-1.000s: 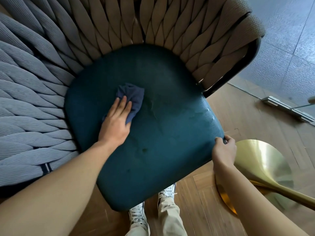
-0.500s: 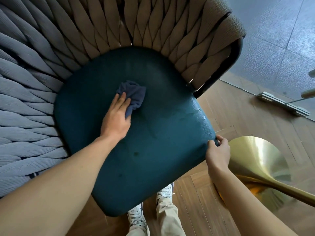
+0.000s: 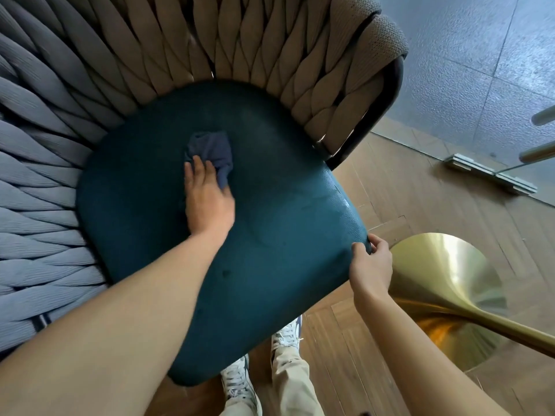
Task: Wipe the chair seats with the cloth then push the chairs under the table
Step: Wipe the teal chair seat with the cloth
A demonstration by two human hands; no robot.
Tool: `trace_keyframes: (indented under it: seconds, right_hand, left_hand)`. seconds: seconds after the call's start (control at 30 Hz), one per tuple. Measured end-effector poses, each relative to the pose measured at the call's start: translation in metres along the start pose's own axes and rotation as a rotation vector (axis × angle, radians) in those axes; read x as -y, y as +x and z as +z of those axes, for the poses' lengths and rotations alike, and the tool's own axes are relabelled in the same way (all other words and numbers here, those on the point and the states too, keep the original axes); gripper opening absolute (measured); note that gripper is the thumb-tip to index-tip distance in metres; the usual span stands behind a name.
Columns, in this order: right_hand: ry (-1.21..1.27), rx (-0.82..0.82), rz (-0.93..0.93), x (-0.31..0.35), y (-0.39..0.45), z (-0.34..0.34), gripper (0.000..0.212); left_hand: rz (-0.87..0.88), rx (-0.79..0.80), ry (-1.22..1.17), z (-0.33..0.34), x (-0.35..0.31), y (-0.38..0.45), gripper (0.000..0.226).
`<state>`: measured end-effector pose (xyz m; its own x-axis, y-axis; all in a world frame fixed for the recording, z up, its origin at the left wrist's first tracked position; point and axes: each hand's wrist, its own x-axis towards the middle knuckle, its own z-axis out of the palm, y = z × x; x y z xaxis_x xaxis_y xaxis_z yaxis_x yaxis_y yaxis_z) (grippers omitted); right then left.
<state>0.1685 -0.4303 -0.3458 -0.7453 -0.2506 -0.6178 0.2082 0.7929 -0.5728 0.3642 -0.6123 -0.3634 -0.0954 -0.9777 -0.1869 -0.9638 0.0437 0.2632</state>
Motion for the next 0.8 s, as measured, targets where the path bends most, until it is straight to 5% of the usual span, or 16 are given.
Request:
trace_keyframes:
  seconds: [0.1,0.3,0.4,0.53,0.8]
  right_hand:
    - [-0.001,-0.007,-0.009,-0.002,0.002,0.001,0.043]
    - [0.056,-0.034,-0.005,-0.009,0.004,0.006,0.042]
    - [0.105,-0.06,0.051,-0.011,0.004,0.009,0.044]
    - [0.158,-0.078,0.129,-0.012,0.003,0.015,0.045]
    - [0.173,-0.091,0.213,-0.013,0.004,0.02,0.048]
  left_hand:
    - [-0.101,0.028,-0.042,0.01,-0.061,0.016,0.057]
    - [0.652,0.255,-0.073,0.025,-0.109,-0.004,0.051]
    - [0.815,0.352,-0.113,0.009,-0.072,-0.007,0.054]
    - [0.825,0.351,-0.049,-0.009,-0.012,0.002,0.054]
    - [0.51,0.17,-0.072,-0.034,0.105,-0.005,0.053]
